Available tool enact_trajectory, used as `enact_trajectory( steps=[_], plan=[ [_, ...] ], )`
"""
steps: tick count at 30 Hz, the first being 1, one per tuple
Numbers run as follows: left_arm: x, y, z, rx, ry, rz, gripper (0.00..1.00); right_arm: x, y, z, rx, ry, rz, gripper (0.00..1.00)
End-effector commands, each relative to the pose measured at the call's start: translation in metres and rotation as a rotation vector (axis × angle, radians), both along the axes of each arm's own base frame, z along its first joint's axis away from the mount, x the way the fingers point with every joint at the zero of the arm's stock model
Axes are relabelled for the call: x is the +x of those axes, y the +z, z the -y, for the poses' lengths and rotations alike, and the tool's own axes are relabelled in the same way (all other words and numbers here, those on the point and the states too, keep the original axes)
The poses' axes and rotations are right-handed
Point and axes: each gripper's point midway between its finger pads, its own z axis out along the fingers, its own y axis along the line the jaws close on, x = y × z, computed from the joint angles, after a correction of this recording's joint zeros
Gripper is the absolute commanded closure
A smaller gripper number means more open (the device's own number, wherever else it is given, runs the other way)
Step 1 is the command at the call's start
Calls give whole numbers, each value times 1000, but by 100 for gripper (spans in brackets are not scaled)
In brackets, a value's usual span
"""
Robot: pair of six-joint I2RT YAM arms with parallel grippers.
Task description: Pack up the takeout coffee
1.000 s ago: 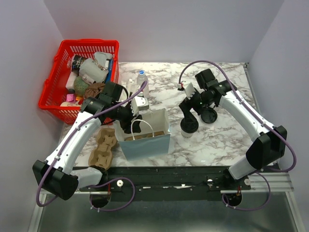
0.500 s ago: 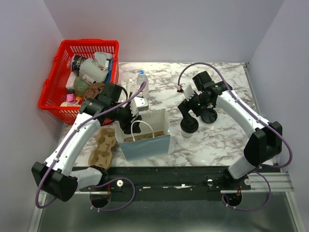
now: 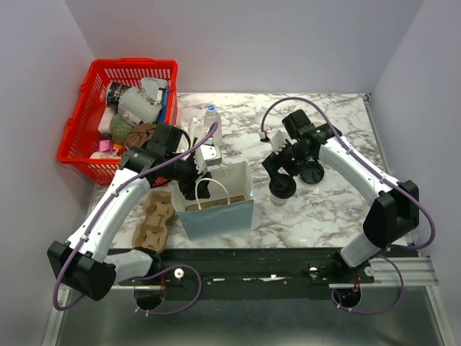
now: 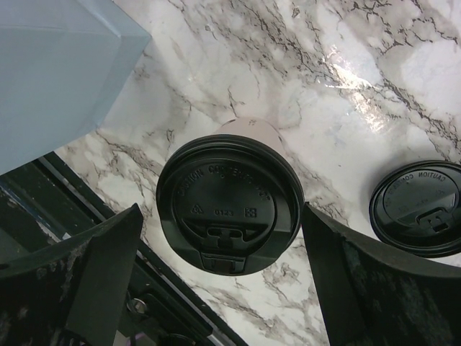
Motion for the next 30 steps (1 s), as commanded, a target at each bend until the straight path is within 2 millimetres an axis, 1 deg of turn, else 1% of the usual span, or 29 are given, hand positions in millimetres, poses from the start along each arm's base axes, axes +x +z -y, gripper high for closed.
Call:
enact_trajectory(
  steps=[1, 6, 14, 30],
  plan=[
    [-4, 1, -1, -9, 2, 0, 35, -4, -11, 6, -57, -21, -26, 0],
    [-4, -1, -2, -4, 2, -2, 35, -6, -14, 10, -85, -23, -29, 0],
    [-4, -3, -2, 0, 2, -6, 35, -11, -19, 10, -97, -13, -41, 0],
    [-6, -7, -3, 3, -2, -11, 35, -6, -24, 16, -173, 21, 18, 0]
  ],
)
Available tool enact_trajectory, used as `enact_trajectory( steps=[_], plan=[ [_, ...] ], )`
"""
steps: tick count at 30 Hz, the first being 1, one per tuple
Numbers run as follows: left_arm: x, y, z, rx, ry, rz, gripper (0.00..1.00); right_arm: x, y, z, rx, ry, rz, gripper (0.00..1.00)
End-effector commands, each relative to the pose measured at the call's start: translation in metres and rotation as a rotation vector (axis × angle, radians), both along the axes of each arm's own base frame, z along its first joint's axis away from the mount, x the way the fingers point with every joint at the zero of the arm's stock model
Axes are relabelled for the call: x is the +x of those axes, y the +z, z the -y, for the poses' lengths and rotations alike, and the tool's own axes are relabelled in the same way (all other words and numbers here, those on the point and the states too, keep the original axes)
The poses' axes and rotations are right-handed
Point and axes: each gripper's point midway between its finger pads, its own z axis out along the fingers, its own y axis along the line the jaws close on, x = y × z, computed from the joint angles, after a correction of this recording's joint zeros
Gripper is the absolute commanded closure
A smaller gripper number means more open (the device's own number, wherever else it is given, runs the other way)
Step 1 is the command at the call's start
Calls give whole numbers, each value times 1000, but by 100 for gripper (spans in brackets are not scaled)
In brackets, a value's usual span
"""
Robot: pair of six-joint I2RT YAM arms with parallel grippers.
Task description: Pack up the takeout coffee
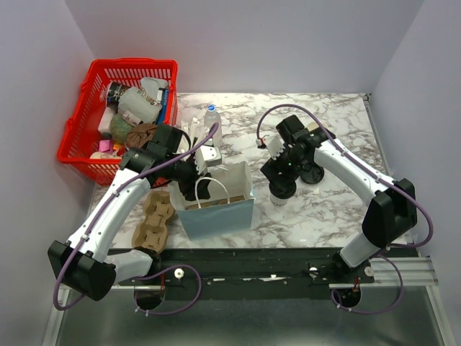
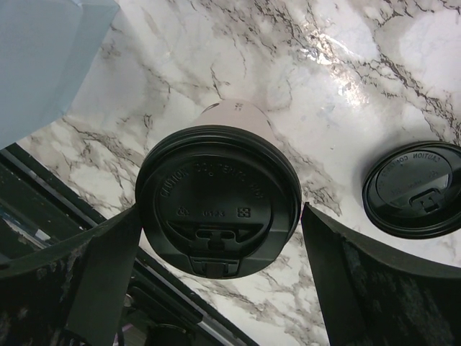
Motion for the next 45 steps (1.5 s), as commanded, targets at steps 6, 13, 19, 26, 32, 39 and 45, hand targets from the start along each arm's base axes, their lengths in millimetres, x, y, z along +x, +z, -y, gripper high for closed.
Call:
enact_trajectory(
  steps=[6, 13, 19, 26, 32, 39, 45],
  plan=[
    [-6, -5, -3, 1, -2, -12, 35, 3, -7, 6, -66, 39, 40, 2],
    [-7, -6, -3, 2, -2, -15, 34, -1, -9, 5, -68, 64, 39, 13],
    [-8, -5, -4, 2, -1, -14, 34, -1, -11, 5, -69, 79, 37, 24],
    [-4, 12, 0, -25, -6, 25, 31, 3, 0, 7, -70, 97, 66, 28],
    [1, 35, 6, -65, -14, 66, 29, 9, 10, 8, -58, 92, 74, 31],
    [7, 55, 3, -71, 3, 124, 27, 14, 31, 8, -14, 91, 103, 35],
    [10, 67, -4, -64, 51, 162, 27, 14, 73, -3, 94, 99, 157, 37]
  ],
)
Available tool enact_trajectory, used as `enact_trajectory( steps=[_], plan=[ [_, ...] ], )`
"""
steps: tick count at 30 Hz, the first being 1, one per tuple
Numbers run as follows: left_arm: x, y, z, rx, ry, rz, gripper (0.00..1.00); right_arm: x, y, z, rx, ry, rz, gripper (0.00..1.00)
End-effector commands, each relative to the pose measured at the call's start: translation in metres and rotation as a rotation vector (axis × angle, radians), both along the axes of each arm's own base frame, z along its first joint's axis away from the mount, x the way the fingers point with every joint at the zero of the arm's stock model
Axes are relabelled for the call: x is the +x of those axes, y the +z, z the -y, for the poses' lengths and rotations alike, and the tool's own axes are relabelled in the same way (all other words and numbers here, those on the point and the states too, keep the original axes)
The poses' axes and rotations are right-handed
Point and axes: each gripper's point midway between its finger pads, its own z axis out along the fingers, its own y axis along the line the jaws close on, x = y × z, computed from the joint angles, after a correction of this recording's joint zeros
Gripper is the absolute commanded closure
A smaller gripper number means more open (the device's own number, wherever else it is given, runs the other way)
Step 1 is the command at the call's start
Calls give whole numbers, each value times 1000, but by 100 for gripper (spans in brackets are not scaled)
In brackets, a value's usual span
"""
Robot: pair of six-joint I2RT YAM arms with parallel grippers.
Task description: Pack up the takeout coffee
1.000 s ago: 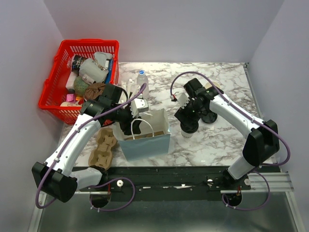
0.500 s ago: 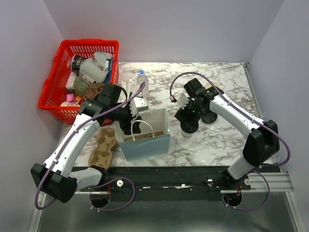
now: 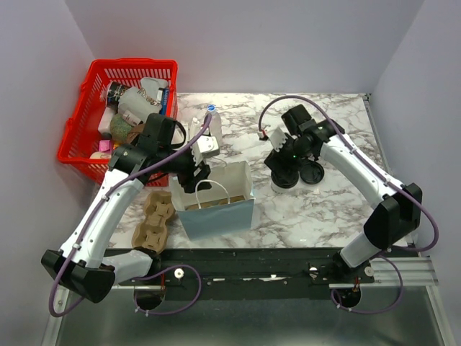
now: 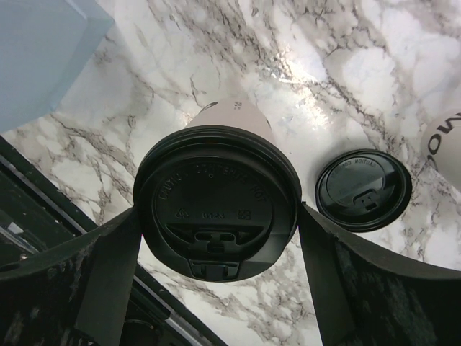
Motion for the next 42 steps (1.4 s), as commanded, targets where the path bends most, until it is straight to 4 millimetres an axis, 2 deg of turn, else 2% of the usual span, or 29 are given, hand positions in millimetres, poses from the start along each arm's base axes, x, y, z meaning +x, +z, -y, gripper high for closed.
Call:
enact_trajectory(
  steps=[1, 2, 3, 5, 6, 9, 10, 11, 14, 16, 17, 21, 24, 25, 27, 28, 32, 34, 38, 39, 40, 42],
  plan=[
    [1, 21, -11, -10, 64, 39, 27, -2, 52, -9, 125, 20, 63, 37],
    [3, 24, -14, -10, 89, 43, 27, -1, 60, -11, 149, 12, 67, 37],
    [6, 27, -16, -13, 107, 50, 27, 2, 80, -19, 207, 27, 94, 38],
    [11, 34, -22, -21, 143, 57, 27, 5, 100, -24, 260, 23, 118, 40],
    [11, 34, -24, -20, 151, 50, 27, 8, 121, -31, 313, 42, 152, 41],
    [13, 22, -30, -4, 185, -4, 27, 12, 154, -39, 388, 70, 219, 44],
    [13, 16, -30, 2, 191, -26, 28, 15, 175, -42, 420, 83, 273, 51],
    [15, 14, -30, -1, 194, -35, 28, 16, 186, -43, 435, 93, 298, 56],
    [16, 5, -27, 4, 176, -70, 31, 17, 227, -44, 484, 111, 393, 61],
    [17, -1, -25, 3, 159, -85, 35, 12, 243, -43, 513, 126, 417, 66],
    [17, -2, -23, -1, 152, -89, 36, 8, 264, -44, 543, 144, 463, 66],
    [15, -6, -12, -46, 99, -141, 50, -25, 298, -53, 666, 243, 470, 74],
    [14, -10, -7, -60, 74, -176, 66, -55, 313, -55, 742, 322, 461, 78],
    [12, -8, -3, -77, 55, -189, 77, -61, 316, -55, 755, 334, 459, 80],
    [8, -7, 4, -91, 23, -200, 88, -76, 322, -54, 787, 364, 452, 83],
    [8, -4, 7, -100, 12, -197, 100, -82, 322, -53, 792, 372, 437, 85],
    [13, 12, 23, -146, 7, -203, 100, -98, 326, -52, 814, 410, 410, 99],
    [22, 25, 32, -165, 14, -180, 100, -99, 332, -48, 815, 393, 444, 100],
    [45, 35, 45, -148, 25, -117, 100, -102, 345, -39, 799, 385, 542, 99],
    [54, 31, 47, -132, 36, -118, 100, -100, 345, -36, 781, 377, 566, 99],
    [61, 39, 49, -133, 35, -89, 100, -103, 345, -32, 767, 376, 586, 100],
    [73, 35, 55, -116, 39, -90, 100, -97, 334, -28, 720, 378, 601, 99]
  ],
)
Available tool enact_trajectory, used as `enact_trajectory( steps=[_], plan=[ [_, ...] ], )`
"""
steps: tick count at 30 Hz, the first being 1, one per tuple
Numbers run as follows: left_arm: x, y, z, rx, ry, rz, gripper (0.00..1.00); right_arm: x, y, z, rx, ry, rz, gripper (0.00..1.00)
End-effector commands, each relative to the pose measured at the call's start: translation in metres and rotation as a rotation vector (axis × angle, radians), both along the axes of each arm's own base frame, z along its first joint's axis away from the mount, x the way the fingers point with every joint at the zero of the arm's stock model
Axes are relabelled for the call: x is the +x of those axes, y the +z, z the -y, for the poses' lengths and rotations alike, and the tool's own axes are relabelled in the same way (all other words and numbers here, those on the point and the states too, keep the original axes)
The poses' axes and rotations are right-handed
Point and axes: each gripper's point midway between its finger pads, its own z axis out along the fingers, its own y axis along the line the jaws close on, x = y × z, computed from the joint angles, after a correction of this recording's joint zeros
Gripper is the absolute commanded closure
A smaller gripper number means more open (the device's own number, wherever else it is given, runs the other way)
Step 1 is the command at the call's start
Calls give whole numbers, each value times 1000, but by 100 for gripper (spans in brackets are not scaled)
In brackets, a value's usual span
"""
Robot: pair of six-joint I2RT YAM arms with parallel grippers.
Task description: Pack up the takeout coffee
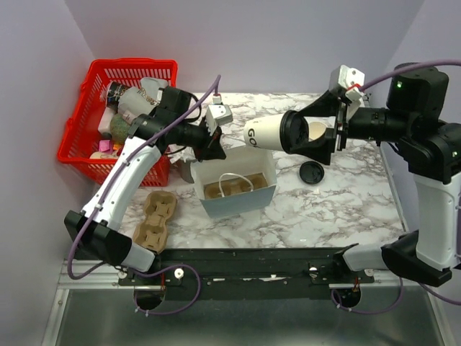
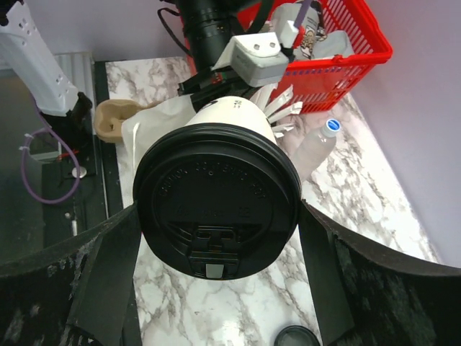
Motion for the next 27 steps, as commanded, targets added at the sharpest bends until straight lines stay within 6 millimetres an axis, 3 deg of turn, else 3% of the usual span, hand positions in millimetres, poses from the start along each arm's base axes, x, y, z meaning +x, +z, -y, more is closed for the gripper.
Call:
enact_trajectory(
  steps=[1, 5, 9, 14, 19, 27],
  plan=[
    [36, 19, 15, 5, 30, 88, 100, -3, -5, 15, -45, -46, 73, 99],
    [49, 21, 27, 35, -6, 136, 100, 2, -23, 16, -89, -50, 64, 99],
    [53, 11, 45, 102, -28, 181, 100, 16, -41, 18, -152, -57, 82, 99],
    [62, 16, 55, 117, 9, 246, 100, 25, -63, 27, -249, -72, 124, 99],
    [71, 18, 57, 113, 56, 252, 100, 23, -70, 34, -282, -88, 132, 99],
    [64, 18, 62, 80, 55, 196, 95, 24, -79, 36, -301, -91, 127, 99]
  ],
)
